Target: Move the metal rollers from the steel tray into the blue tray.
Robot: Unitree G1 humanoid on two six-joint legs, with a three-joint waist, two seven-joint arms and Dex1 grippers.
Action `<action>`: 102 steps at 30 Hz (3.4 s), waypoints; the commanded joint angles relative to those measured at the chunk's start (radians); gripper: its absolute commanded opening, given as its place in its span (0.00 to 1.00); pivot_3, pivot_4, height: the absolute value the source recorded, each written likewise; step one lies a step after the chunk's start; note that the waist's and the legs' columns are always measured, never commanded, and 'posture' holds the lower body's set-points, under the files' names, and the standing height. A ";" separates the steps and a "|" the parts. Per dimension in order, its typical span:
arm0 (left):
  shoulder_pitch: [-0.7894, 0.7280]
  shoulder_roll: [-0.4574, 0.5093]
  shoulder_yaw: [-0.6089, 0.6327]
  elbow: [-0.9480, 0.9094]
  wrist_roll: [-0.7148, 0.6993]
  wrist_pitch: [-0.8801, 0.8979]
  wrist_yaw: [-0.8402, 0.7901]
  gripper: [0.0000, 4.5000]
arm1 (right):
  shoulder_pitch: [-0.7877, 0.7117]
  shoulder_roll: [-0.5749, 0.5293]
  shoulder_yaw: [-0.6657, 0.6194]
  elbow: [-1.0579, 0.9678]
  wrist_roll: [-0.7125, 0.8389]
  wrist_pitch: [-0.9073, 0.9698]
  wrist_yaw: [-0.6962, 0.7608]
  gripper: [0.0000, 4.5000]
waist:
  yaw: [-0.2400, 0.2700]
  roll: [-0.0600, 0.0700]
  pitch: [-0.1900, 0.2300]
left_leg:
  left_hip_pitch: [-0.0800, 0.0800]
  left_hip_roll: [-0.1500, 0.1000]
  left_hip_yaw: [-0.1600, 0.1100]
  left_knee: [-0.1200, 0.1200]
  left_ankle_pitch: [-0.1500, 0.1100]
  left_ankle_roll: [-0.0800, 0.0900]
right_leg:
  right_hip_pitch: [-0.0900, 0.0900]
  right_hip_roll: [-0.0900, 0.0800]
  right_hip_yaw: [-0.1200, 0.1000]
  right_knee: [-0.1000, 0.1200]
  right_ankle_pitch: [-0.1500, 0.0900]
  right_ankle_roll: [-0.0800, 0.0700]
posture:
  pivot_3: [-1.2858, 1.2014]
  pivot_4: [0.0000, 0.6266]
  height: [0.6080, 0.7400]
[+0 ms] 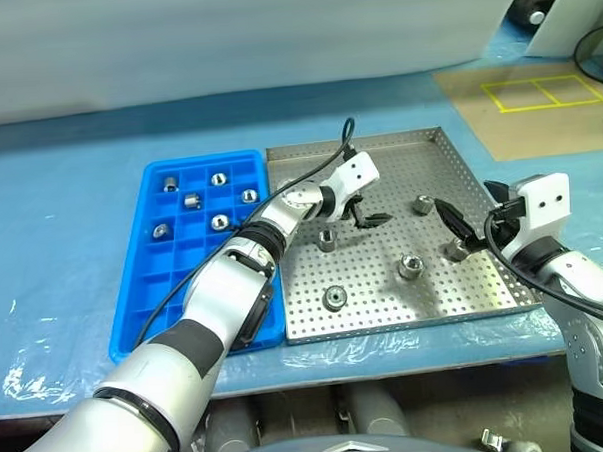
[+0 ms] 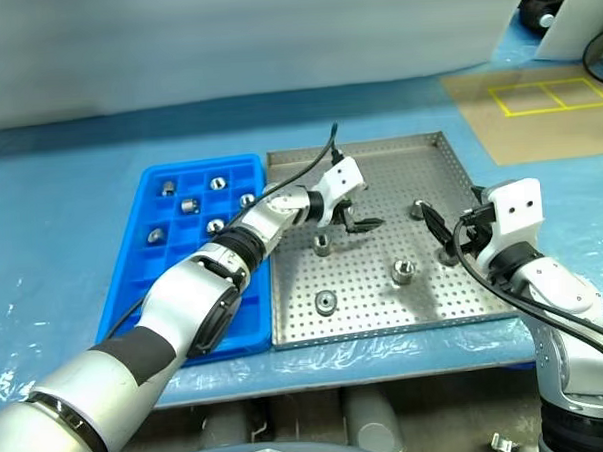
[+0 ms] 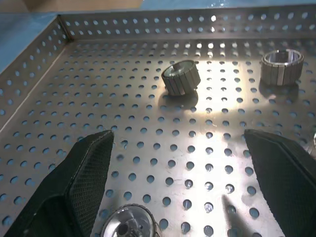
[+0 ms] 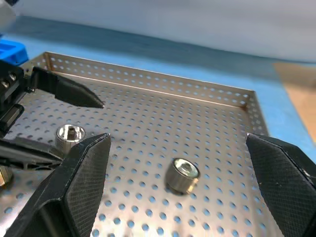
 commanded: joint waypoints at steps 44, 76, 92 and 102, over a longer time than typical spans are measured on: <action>0.076 0.105 0.031 0.026 0.141 0.211 0.175 0.38 | 0.082 -0.041 0.152 -0.150 0.098 0.103 0.030 1.00 | -0.162 0.001 -0.001 | -0.006 -0.015 -0.005 0.009 -0.014 0.024 | 0.017 -0.019 -0.006 -0.028 0.007 0.012 | 0.25 0.24 1.00; 0.188 0.387 0.253 -0.558 -0.264 0.157 -0.532 0.38 | -0.190 -0.043 0.309 0.147 0.030 -0.023 0.137 1.00 | -0.108 0.002 0.000 | -0.013 -0.013 -0.003 0.005 -0.012 0.026 | 0.006 -0.018 -0.006 -0.024 0.007 0.010 | 0.38 0.24 1.00; 0.713 0.710 0.376 -1.378 -0.416 0.562 -0.293 0.38 | -0.535 0.074 0.519 0.582 -0.051 -0.219 0.375 1.00 | 0.158 0.003 0.002 | -0.009 -0.009 -0.001 0.003 -0.007 0.011 | -0.001 -0.018 -0.004 -0.005 0.005 0.006 | 0.54 0.24 1.00; 1.051 0.766 0.453 -1.568 -0.495 0.661 -0.187 0.38 | -0.569 0.105 0.582 0.544 0.051 -0.097 0.568 1.00 | 0.194 0.003 0.003 | -0.008 -0.007 -0.001 -0.001 -0.004 0.006 | -0.004 -0.015 -0.004 -0.002 0.004 0.006 | 0.57 0.24 1.00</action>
